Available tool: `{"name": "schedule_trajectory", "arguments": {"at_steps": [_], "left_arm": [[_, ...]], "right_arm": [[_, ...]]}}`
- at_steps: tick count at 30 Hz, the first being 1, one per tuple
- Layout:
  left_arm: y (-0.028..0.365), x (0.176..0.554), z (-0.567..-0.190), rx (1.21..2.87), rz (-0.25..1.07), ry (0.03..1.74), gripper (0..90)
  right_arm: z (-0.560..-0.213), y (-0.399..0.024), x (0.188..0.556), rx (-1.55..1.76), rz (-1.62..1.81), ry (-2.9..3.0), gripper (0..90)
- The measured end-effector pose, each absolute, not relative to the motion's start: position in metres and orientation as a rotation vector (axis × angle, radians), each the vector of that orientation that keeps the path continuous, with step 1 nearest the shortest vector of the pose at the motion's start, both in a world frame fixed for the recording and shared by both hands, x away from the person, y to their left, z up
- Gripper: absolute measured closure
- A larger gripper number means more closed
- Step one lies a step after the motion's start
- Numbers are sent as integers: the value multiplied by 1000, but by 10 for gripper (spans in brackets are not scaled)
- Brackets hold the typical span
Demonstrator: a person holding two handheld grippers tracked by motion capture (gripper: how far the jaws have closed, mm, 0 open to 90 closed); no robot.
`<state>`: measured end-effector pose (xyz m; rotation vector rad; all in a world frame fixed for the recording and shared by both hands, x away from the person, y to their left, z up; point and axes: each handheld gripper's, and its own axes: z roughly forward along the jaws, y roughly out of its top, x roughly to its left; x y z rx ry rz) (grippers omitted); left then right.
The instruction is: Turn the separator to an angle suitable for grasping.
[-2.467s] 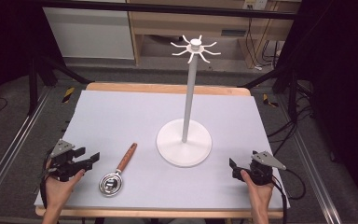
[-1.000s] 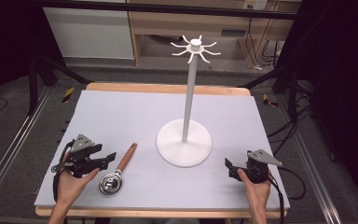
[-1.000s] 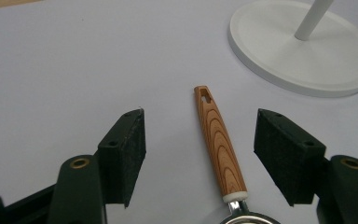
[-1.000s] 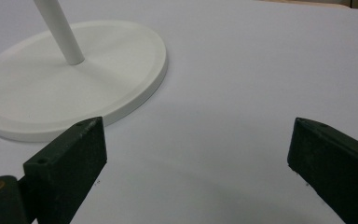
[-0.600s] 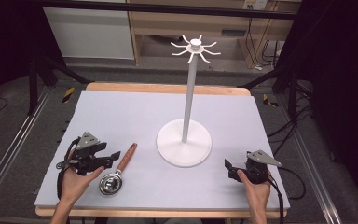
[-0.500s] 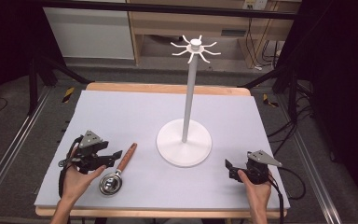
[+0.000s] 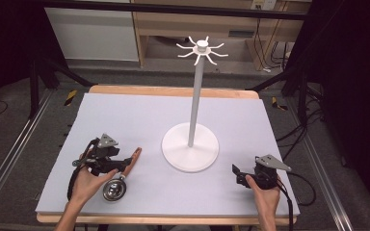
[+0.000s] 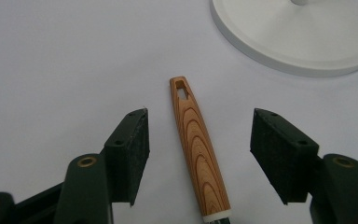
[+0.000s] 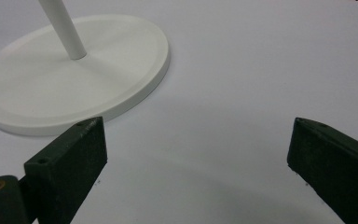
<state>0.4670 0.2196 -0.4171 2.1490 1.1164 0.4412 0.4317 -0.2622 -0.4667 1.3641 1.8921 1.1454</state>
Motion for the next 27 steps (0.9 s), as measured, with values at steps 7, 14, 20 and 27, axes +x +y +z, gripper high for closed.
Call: {"name": "schedule_trajectory", "arguments": {"at_steps": [7,14,20,27], "left_arm": [[212,473,-430,2207,408,1135,419],[210,475,-445,2223,376,1169,446],[210,477,-454,2228,326,1194,495],[208,479,-461,2253,312,1219,581]], "right_arm": [[-467,-261,432,1366,1139,1906,53],[-469,-260,432,1357,1130,1919,56],[-471,-259,432,1358,1118,1938,58],[-472,-258,433,1365,1111,1948,58]]}}
